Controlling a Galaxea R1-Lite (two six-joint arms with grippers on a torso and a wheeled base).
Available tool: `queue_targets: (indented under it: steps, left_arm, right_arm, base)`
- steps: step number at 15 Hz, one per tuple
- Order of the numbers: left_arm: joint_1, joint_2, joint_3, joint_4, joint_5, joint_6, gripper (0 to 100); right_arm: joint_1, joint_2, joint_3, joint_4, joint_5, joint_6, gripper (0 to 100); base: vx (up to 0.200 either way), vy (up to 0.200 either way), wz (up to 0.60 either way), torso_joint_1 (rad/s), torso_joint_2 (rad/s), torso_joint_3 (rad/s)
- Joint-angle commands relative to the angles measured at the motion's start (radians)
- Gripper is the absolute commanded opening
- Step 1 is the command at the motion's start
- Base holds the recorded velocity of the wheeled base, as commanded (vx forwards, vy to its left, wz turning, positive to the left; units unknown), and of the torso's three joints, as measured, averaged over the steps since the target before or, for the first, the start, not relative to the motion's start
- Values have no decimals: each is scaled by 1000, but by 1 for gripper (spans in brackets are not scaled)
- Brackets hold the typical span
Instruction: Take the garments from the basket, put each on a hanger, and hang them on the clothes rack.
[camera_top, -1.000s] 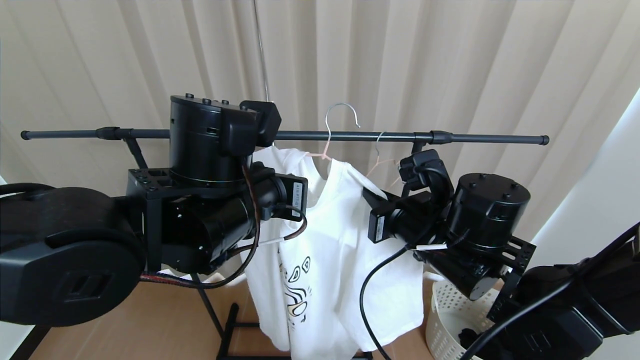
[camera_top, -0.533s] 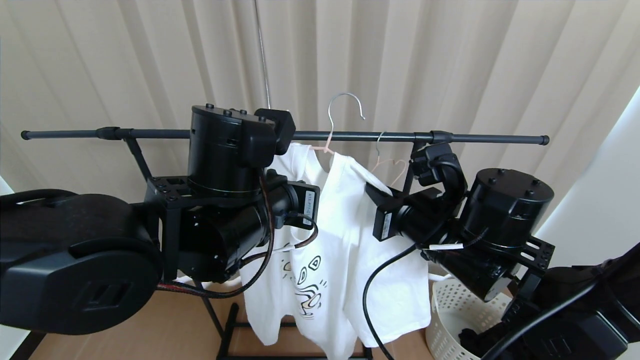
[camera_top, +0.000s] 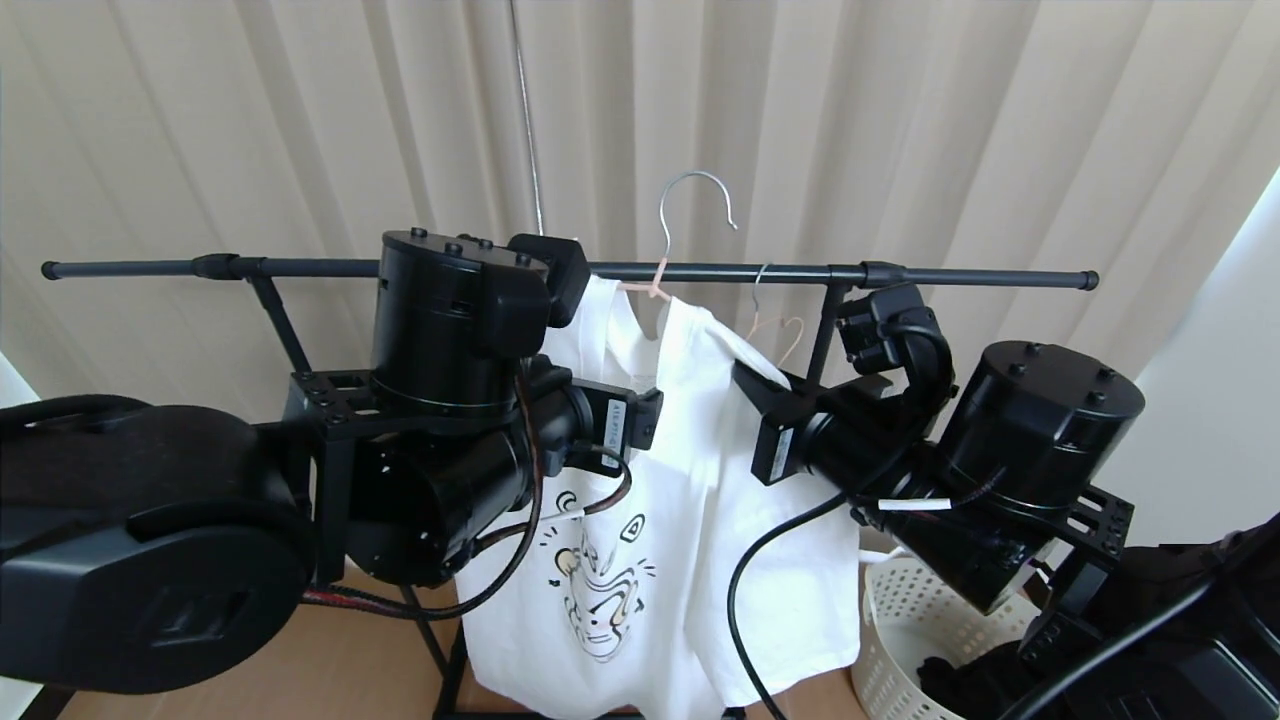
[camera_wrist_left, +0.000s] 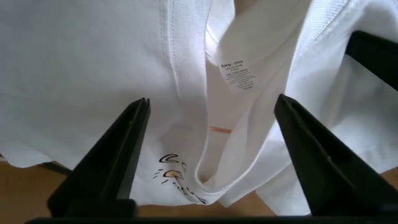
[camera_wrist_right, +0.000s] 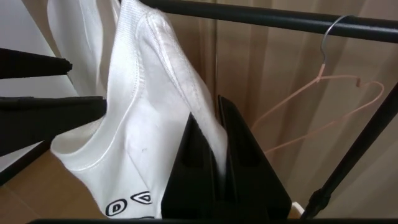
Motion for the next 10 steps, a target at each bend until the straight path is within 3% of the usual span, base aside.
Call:
queue_targets:
  steps: [1, 4, 7, 9, 10]
  left_arm:
    - [-8, -63, 34, 1, 0, 2, 100]
    - [8, -170, 114, 1, -4, 2, 100]
    - [95, -268, 215, -1, -33, 2, 100]
    - [209, -341, 305, -32, -228, 11, 100]
    - [236, -350, 319, -39, -271, 19, 100]
  right_arm:
    - [0, 1, 0, 0, 2, 0, 0]
    - [-30, 4, 13, -1, 13, 0, 0]
    - [-109, -10, 59, -4, 157, -8, 0]
    - [-158, -13, 80, -24, 223, -40, 0]
    - [-164, -13, 83, -29, 233, -43, 0]
  base:
    - [0, 0, 0, 0, 0, 0]
    - [0, 0, 0, 0, 0, 0]
    - [0, 0, 0, 0, 0, 0]
    - [0, 0, 0, 0, 0, 0]
    - [0, 0, 0, 0, 0, 0]
